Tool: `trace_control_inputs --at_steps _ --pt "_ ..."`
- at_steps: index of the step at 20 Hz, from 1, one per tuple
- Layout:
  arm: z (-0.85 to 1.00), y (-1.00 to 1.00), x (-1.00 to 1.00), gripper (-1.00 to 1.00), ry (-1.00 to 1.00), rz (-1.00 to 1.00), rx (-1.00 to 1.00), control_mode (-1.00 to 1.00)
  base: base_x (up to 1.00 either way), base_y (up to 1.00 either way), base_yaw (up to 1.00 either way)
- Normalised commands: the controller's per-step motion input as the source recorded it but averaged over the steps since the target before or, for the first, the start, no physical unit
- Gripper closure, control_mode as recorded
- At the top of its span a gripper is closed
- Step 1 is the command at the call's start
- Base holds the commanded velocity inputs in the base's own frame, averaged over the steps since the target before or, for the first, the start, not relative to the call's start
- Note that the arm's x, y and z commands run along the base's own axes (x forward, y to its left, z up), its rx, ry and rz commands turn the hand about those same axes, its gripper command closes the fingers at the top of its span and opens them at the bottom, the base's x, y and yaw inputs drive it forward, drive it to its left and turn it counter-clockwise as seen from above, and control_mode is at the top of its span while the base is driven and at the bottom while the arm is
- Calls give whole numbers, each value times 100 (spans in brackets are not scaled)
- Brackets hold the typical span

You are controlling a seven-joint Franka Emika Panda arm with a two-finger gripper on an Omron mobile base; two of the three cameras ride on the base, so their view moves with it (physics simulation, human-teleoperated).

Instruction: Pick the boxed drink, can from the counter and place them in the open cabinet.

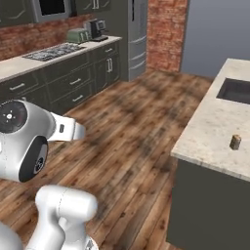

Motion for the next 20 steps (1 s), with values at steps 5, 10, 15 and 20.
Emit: trace_control_inputs --at_steps 5,10,15,20 --pt "0 0 0 -100 0 0 0 100 0 -100 -4" --pt "0 0 0 -100 0 0 0 100 0 -100 -9" --pt "0 0 0 -100 0 0 0 100 0 -100 -12" --pt "0 0 0 -100 0 0 0 100 1 -96 -17"
